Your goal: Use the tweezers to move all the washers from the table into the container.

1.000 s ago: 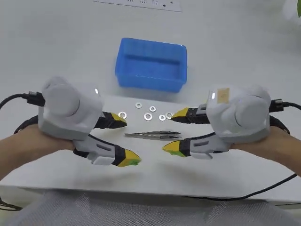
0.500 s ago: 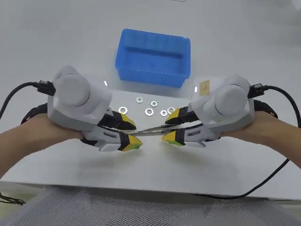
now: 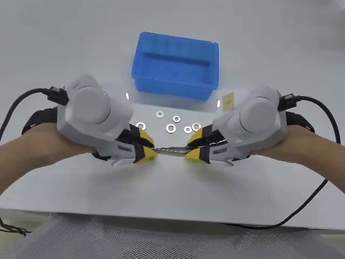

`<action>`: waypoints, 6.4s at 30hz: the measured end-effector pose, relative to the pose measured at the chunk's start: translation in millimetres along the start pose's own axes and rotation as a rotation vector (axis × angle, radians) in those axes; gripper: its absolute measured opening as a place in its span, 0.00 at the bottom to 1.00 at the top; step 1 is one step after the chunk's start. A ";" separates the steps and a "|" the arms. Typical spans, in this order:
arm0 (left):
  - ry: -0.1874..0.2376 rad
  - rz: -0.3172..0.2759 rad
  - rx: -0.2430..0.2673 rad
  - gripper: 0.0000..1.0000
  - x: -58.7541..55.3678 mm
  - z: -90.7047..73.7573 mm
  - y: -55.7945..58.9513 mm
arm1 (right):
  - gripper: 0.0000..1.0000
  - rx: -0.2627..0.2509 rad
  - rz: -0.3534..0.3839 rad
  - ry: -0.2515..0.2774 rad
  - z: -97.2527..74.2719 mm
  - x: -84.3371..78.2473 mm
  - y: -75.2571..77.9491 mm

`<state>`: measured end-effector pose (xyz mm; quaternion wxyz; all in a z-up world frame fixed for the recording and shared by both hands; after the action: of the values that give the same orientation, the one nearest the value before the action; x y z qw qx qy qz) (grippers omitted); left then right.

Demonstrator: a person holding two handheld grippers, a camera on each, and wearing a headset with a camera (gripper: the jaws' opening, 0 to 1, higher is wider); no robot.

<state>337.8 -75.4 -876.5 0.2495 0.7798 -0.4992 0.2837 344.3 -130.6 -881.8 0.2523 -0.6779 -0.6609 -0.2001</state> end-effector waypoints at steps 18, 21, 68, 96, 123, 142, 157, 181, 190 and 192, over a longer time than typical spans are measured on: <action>0.073 0.013 -0.036 0.05 15.9 -21.5 6.2 | 0.10 -0.036 -0.049 0.031 -2.8 4.0 -1.2; 0.087 0.030 -0.041 0.05 23.1 -31.3 7.5 | 0.09 -0.042 -0.064 0.064 -5.0 10.2 -3.5; 0.225 0.095 -0.075 0.08 77.0 -53.7 10.7 | 0.07 -0.173 -0.015 0.385 -21.0 27.7 -6.1; 0.349 0.227 -0.149 0.07 96.6 -46.1 36.4 | 0.07 -0.121 -0.054 0.369 -13.9 32.4 -16.4; 0.411 0.179 -0.124 0.05 101.1 -78.1 26.3 | 0.09 -0.158 -0.088 0.412 -19.6 67.7 -13.0; 0.402 0.202 -0.044 0.05 80.6 -101.0 5.1 | 0.15 -0.164 -0.052 0.385 0.5 92.4 2.0; 0.425 0.162 -0.028 0.05 73.6 -100.7 -19.4 | 0.15 -0.154 -0.084 0.376 15.5 105.6 15.4; 0.407 0.154 -0.025 0.05 59.9 -89.2 -32.7 | 0.13 -0.130 -0.072 0.333 35.7 99.6 24.8; 0.409 0.142 -0.035 0.05 58.3 -90.1 -31.2 | 0.13 -0.122 -0.070 0.329 37.0 99.9 23.2; 0.407 0.142 -0.043 0.05 58.1 -90.0 -29.8 | 0.13 -0.117 -0.073 0.327 37.2 99.5 21.8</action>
<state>367.7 -40.7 -775.2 0.3412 0.6639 -0.4982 0.4411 368.3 -28.9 -852.7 0.3091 -0.6254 -0.6224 -0.3549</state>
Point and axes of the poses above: the centre of the closed fingertips' face, and the gripper's own axes: z roughly forward along the fingers, y roughly to its right, x roughly out of its top, the point moved 1 cm from there along -z, roughly backward along the fingers, and after that the axes turned 2 degrees about x, right-handed, at the moved point
